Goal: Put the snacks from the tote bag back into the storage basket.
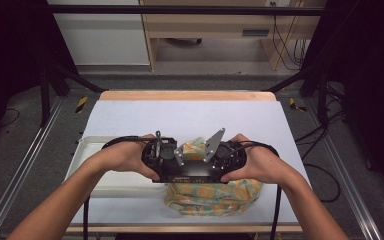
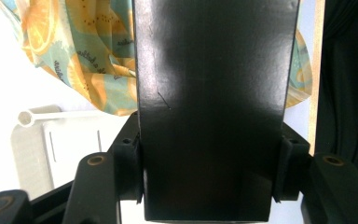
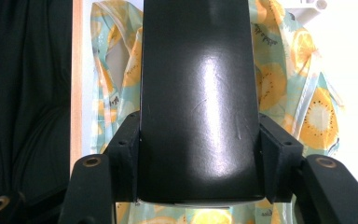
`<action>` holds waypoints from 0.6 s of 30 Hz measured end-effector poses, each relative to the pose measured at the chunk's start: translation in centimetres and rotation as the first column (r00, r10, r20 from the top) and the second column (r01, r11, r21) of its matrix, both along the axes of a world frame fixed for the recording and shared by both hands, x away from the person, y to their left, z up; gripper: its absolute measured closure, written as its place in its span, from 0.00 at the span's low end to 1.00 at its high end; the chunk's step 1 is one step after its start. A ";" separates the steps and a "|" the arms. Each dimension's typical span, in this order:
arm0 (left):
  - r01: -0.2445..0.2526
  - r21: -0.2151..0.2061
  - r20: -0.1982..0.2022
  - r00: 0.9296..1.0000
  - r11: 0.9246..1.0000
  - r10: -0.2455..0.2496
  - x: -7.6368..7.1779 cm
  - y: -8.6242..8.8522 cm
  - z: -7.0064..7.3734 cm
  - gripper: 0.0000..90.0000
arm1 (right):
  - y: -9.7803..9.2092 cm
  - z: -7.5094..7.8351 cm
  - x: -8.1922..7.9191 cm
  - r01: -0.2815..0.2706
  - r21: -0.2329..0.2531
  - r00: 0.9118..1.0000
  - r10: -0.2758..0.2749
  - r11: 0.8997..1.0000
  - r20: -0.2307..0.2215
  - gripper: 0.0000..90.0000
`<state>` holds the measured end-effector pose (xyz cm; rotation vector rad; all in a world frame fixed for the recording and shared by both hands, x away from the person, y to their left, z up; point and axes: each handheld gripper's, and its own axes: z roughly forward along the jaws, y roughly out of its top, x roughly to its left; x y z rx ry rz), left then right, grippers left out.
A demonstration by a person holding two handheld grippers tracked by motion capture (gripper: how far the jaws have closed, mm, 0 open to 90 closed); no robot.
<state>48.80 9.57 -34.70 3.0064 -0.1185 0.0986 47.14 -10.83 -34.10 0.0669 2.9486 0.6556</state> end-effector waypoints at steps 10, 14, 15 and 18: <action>-0.025 -0.003 0.034 0.999 1.000 0.025 0.2 0.5 0.4 0.48 | -0.6 0.5 0.1 0.064 0.075 0.997 -0.067 0.995 0.031 0.25; -0.020 -0.014 0.015 1.000 1.000 0.020 0.4 1.2 0.5 0.48 | -2.0 1.1 -0.3 0.123 0.157 0.990 -0.132 0.980 0.052 0.17; -0.022 -0.019 0.014 1.000 1.000 0.022 0.4 1.3 0.5 0.48 | -2.5 1.2 -0.4 0.148 0.179 0.986 -0.160 0.973 0.055 0.15; -0.036 -0.027 0.019 0.999 0.999 0.036 0.6 1.9 0.6 0.48 | -3.9 1.2 -0.6 0.213 0.235 0.972 -0.230 0.948 0.046 0.12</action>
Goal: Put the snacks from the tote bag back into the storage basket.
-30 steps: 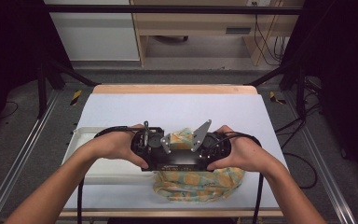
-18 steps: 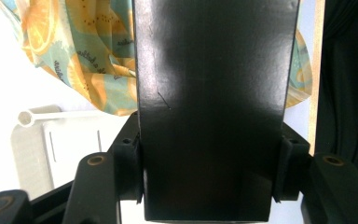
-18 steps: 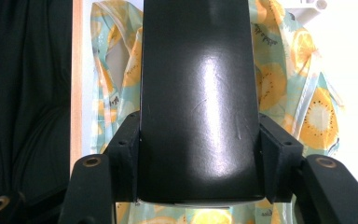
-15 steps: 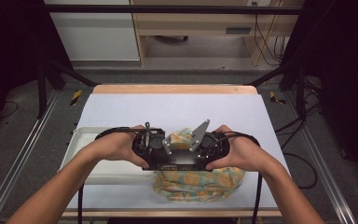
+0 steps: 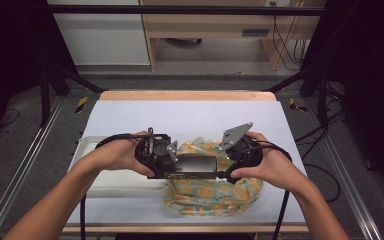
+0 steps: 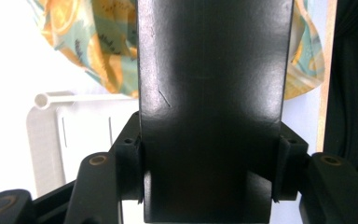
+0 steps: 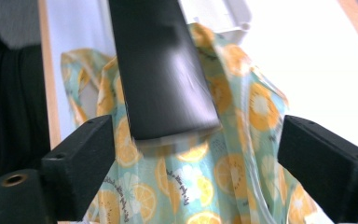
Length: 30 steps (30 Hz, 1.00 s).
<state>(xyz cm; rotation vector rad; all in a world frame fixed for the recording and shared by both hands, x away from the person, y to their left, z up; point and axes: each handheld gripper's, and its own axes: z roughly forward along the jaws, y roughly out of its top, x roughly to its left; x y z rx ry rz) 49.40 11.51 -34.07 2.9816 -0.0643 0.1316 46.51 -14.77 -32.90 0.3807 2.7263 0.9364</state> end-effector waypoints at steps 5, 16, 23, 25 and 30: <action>-0.028 -0.007 0.013 1.000 1.000 0.028 0.3 1.3 0.5 0.48 | -2.4 -0.3 -0.2 0.110 0.055 0.994 -0.111 0.992 0.017 0.08; -0.072 -0.051 0.062 0.995 0.996 0.075 1.3 5.5 2.1 0.48 | -7.9 -3.7 -2.3 0.439 0.216 0.892 -0.452 0.872 0.017 0.11; -0.098 -0.048 0.085 0.991 0.994 0.102 1.6 8.0 2.6 0.48 | -9.9 -6.0 -3.9 0.530 0.247 0.833 -0.552 0.811 0.027 0.10; -0.100 -0.049 0.095 0.990 0.994 0.104 1.7 8.6 2.5 0.48 | -10.4 -6.4 -4.3 0.545 0.247 0.820 -0.570 0.802 0.043 0.10; -0.107 -0.048 0.108 0.988 0.993 0.111 1.9 9.8 2.4 0.48 | -11.9 -7.6 -5.1 0.601 0.292 0.766 -0.640 0.744 0.055 0.11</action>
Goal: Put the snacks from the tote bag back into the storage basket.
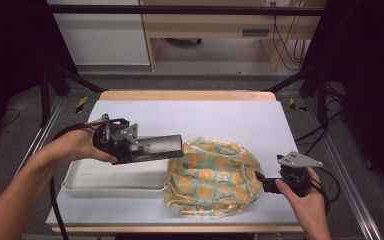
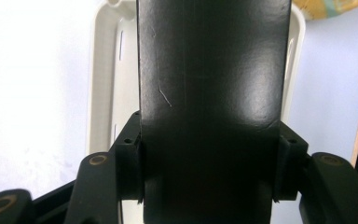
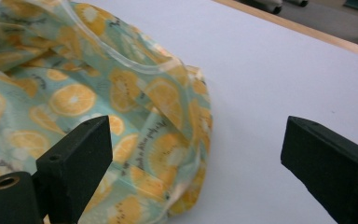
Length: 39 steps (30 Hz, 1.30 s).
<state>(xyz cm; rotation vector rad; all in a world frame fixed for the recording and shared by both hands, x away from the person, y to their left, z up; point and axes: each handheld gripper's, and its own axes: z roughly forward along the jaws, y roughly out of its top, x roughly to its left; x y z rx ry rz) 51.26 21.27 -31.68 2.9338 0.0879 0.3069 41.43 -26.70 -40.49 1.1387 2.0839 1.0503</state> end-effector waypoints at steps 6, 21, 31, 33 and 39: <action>0.010 0.004 -0.009 1.000 1.000 -0.010 0.0 1.1 -0.2 0.48 | -1.4 -1.7 -0.7 0.056 0.030 0.998 -0.056 0.998 0.025 0.10; -0.006 0.000 -0.027 1.000 1.000 0.006 0.3 3.5 -2.3 0.48 | -3.3 -5.0 -1.9 0.164 0.072 0.986 -0.167 0.984 0.024 0.10; 0.000 0.015 -0.041 0.999 1.000 0.001 0.5 5.2 -3.8 0.48 | -3.5 -5.7 -1.7 0.188 0.054 0.982 -0.188 0.981 0.012 0.10; 0.000 0.015 -0.044 0.999 1.000 0.001 0.6 5.4 -4.1 0.48 | -3.4 -5.8 -1.7 0.187 0.050 0.982 -0.188 0.981 0.010 0.10; 0.014 0.028 -0.054 0.998 1.000 -0.012 0.8 5.7 -4.9 0.48 | -3.3 -5.9 -1.6 0.184 0.048 0.983 -0.184 0.982 0.005 0.10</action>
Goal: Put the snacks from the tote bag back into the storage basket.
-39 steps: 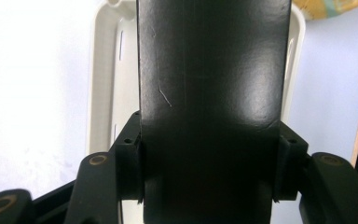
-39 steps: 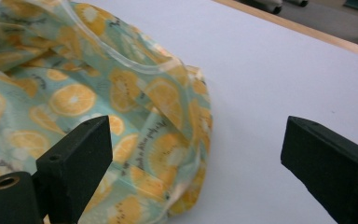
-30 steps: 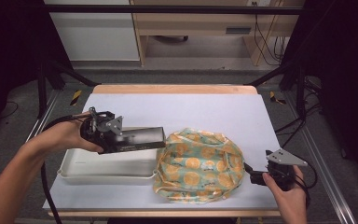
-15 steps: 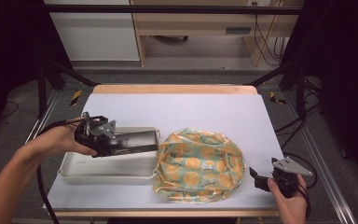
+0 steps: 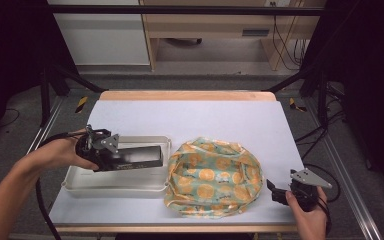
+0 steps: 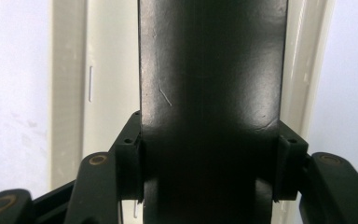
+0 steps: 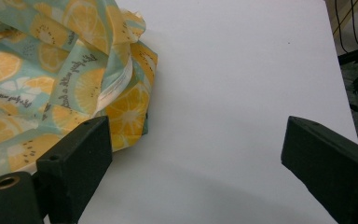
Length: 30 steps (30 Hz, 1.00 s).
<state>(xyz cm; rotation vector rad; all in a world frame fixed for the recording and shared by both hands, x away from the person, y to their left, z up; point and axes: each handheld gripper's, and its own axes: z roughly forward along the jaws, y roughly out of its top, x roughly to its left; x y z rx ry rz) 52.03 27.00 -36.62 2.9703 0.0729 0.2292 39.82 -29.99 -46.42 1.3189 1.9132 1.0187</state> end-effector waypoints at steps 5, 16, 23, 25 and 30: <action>0.019 0.001 -0.009 1.000 1.000 -0.019 -0.2 0.0 -0.4 0.48 | 0.0 -0.1 0.1 -0.004 -0.002 1.000 0.004 1.000 -0.001 0.10; 0.037 -0.004 -0.027 0.999 0.999 -0.037 -0.3 0.0 -1.6 0.48 | 0.1 -0.2 0.1 -0.008 0.003 1.000 0.008 1.000 -0.012 0.10; 0.050 -0.003 -0.036 0.998 0.999 -0.050 0.1 -0.5 -2.1 0.48 | 0.1 -0.3 0.1 -0.013 -0.002 1.000 0.013 1.000 -0.008 0.11; 0.052 -0.007 -0.041 0.998 0.999 -0.053 0.2 -0.6 -2.3 0.48 | 0.0 -0.3 0.1 -0.013 -0.002 1.000 0.013 1.000 -0.010 0.11; 0.063 -0.002 -0.048 0.997 0.998 -0.063 0.2 -0.9 -2.6 0.48 | 0.1 -0.4 0.1 -0.016 -0.003 1.000 0.016 1.000 -0.016 0.11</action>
